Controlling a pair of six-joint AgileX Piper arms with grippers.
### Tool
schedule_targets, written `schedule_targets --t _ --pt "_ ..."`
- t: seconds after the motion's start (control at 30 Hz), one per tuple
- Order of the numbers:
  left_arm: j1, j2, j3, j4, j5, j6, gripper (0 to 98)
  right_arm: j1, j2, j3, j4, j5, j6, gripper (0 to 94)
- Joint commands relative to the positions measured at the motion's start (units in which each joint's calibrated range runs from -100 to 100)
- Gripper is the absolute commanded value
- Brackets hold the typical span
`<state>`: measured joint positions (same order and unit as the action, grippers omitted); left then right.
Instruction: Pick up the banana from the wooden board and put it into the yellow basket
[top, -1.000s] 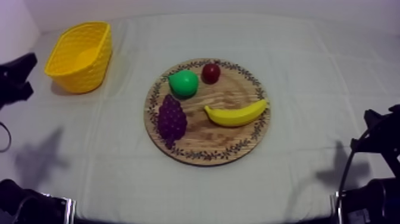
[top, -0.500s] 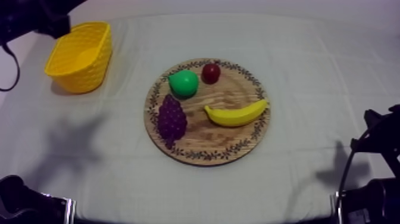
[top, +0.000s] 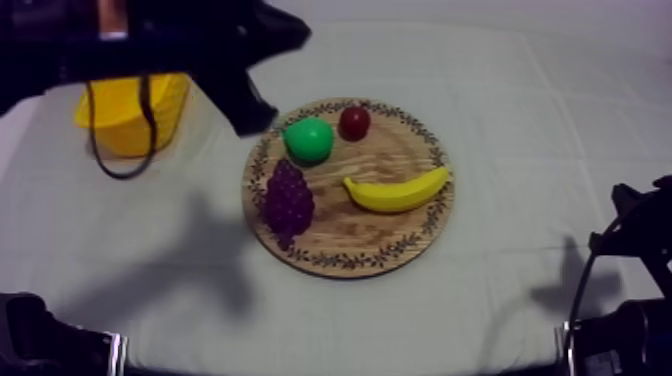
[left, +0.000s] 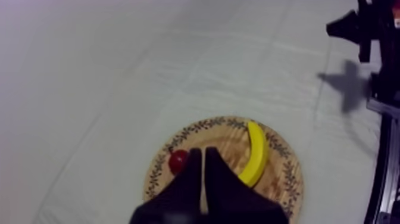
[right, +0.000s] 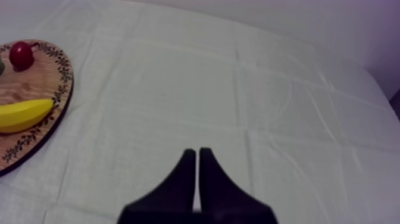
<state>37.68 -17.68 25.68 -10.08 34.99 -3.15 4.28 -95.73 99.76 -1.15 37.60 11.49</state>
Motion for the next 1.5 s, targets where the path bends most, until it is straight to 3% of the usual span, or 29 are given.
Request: schedule_targets --t 0.0,0.53,0.6,0.7,0.83,1.0,1.47 --pt "0.64 2.51 -0.07 -0.06 0.07 -0.08 0.9 0.00 -0.02 0.02 0.01 0.14 0.02 0.3" --pt "3.41 10.40 2.24 -0.31 2.80 1.57 3.7 0.00 -0.02 0.02 0.01 0.14 0.02 0.3" --pt "3.59 10.76 3.01 -0.78 2.50 2.20 19.2 0.00 -0.02 0.02 0.01 0.14 0.02 0.3" --pt "4.61 11.03 3.43 -3.80 3.43 5.91 48.3 0.00 -0.02 0.02 0.01 0.14 0.02 0.3" --pt "4.90 11.21 3.64 -5.04 4.40 8.04 63.6 0.00 -0.02 0.02 0.01 0.14 0.02 0.3" --pt "4.71 11.69 4.79 -5.05 3.31 8.48 68.4 0.00 -0.02 0.02 0.01 0.14 0.02 0.3" --pt "4.62 18.55 2.14 -1.52 4.90 6.01 69.4 0.00 -0.02 0.02 0.01 0.14 0.02 0.3"
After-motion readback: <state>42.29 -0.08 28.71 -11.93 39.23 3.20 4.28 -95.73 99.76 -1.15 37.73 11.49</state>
